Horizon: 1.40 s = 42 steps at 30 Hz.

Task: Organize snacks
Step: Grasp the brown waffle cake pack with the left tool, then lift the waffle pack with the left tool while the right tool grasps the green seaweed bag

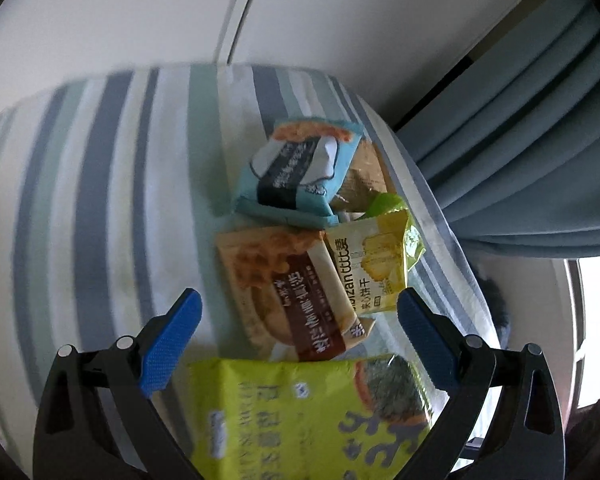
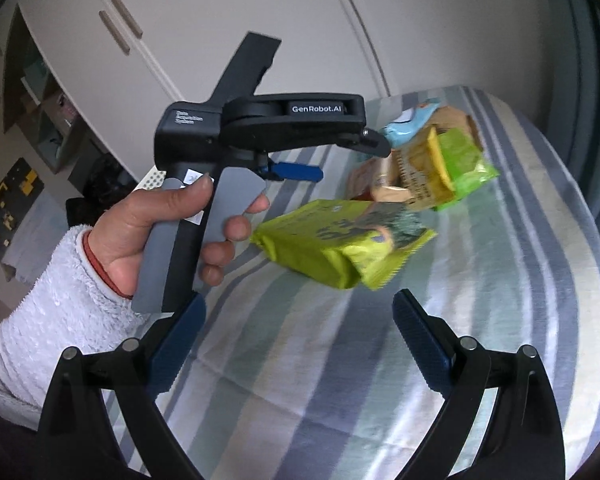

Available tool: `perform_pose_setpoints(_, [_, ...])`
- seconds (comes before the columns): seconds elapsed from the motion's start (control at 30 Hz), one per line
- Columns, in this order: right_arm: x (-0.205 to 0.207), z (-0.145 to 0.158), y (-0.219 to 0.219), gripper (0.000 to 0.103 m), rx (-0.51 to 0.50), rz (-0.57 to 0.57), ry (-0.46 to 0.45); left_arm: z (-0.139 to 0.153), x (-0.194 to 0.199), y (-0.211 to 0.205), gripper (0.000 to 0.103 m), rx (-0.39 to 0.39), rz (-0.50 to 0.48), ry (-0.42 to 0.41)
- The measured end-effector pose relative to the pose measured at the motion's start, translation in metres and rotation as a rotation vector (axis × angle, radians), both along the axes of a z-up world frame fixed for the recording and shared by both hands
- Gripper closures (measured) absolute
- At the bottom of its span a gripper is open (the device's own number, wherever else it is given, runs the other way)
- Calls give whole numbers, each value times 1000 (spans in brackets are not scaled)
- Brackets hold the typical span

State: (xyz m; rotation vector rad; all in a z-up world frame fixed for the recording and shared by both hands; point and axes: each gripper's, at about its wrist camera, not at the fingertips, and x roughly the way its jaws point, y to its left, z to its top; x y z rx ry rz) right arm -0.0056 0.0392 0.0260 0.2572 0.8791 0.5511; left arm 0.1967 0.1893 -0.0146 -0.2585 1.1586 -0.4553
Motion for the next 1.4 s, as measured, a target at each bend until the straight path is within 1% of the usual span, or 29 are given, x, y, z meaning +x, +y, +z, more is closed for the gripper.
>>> perform_pose_setpoints(0.13, [0, -1, -11, 9, 9, -24, 1, -18, 7, -1, 4, -42, 24, 71])
perform_pose_setpoints(0.23, [2, -1, -16, 9, 12, -36, -1, -27, 11, -2, 4, -67, 28, 102])
perform_pose_setpoints(0.47, [2, 0, -13, 9, 1, -41, -7, -32, 12, -6, 4, -65, 33, 116])
perform_pose_setpoints(0.5, [2, 0, -12, 9, 1, -41, -6, -30, 12, -4, 5, -67, 31, 114])
perform_pose_setpoints(0.53, [3, -1, -12, 9, 1, -42, -6, -30, 11, -5, 13, -71, 27, 111])
perform_pose_setpoints(0.57, [3, -1, -11, 9, 1, -43, -6, -31, 9, -6, 14, -76, 14, 105])
perform_pose_setpoints(0.6, [2, -1, -11, 9, 0, -44, -6, -29, 16, -8, 19, -63, 11, 98])
perform_pose_setpoints(0.7, [2, -1, -12, 9, -7, -52, -9, -28, 12, -10, 31, -11, -3, 68])
perform_pose_setpoints(0.83, [3, 0, -16, 9, -5, -66, -11, -28, 9, 2, 42, -50, 9, 65])
perform_pose_setpoints(0.87, [3, 1, -16, 9, -5, -69, -13, -27, 7, 6, 44, -51, 18, 55])
perform_pose_setpoints(0.9, [3, 1, -16, 9, -6, -70, -14, -25, 6, 9, 49, -47, 24, 46])
perform_pose_setpoints(0.93, [4, 2, -17, 9, -7, -71, -16, -23, 4, 12, 61, -48, 30, 36])
perform_pose_setpoints(0.97, [4, 4, -17, 9, -8, -72, -18, -19, 3, 17, 66, -70, 37, 27])
perform_pose_setpoints(1.0, [5, 4, -17, 9, -9, -73, -20, -18, 5, 18, 72, -74, 42, 23])
perform_pose_setpoints(1.03, [6, 5, -17, 9, -8, -73, -22, -13, 5, 23, 74, -60, 54, 7])
perform_pose_setpoints(1.13, [10, 7, -17, 9, -12, -68, -29, -5, 6, 34, 74, -22, 71, -27])
perform_pose_setpoints(1.27, [21, 13, -14, 9, -17, -53, -47, 1, 8, 59, 74, -16, 99, -35])
perform_pose_setpoints(1.4, [39, 17, -2, 9, -43, -12, -67, 9, 7, 72, 72, 50, 95, -73])
